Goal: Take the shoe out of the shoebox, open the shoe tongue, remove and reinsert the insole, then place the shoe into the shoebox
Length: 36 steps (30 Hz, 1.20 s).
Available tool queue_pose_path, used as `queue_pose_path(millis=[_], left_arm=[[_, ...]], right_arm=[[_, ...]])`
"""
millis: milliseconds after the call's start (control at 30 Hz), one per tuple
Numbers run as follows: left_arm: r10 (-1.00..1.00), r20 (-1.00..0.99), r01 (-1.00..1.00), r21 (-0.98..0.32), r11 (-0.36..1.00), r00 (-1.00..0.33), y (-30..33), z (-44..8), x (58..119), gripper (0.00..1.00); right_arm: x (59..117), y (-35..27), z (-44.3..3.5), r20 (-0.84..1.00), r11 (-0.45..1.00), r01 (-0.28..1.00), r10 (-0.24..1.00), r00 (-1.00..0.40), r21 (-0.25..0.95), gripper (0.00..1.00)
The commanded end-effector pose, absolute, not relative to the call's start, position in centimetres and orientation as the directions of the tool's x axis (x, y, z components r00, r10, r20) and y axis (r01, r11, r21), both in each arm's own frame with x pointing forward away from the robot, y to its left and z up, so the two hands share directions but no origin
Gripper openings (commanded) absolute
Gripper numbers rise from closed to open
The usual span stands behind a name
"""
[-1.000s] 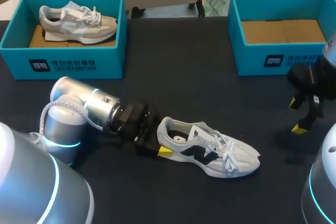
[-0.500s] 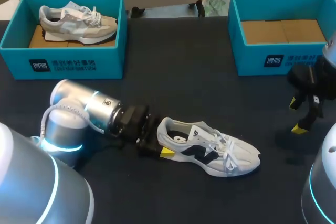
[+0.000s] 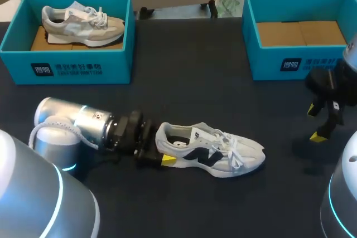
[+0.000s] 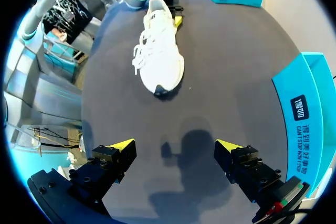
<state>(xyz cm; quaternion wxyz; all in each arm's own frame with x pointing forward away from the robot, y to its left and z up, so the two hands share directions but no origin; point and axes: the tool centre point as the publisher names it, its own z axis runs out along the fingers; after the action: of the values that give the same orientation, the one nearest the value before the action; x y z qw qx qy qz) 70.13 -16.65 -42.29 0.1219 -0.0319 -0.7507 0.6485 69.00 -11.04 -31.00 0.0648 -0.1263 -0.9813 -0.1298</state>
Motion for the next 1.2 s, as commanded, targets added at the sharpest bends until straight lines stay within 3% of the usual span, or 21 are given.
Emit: queue_pose_path(millis=[33,1033,1200], left_arm=[[0.14,0.128,-0.105,-0.982,0.158,-0.982,-15.1,-42.1,69.0,0.0],[0.078,0.119,-0.108,-0.986,0.129,-0.99,-14.0,-42.1,68.9,0.0],[0.078,0.119,-0.108,-0.986,0.129,-0.99,-14.0,-42.1,68.9,0.0]], right_arm=[[68.9,-11.1,-31.0,0.159,0.934,0.264,0.231,-0.96,0.238,1.0],[68.9,-11.1,-31.0,0.159,0.934,0.264,0.231,-0.96,0.238,1.0],[68.8,-9.2,-28.0,0.168,0.809,0.562,0.538,-0.826,0.171,1.0]])
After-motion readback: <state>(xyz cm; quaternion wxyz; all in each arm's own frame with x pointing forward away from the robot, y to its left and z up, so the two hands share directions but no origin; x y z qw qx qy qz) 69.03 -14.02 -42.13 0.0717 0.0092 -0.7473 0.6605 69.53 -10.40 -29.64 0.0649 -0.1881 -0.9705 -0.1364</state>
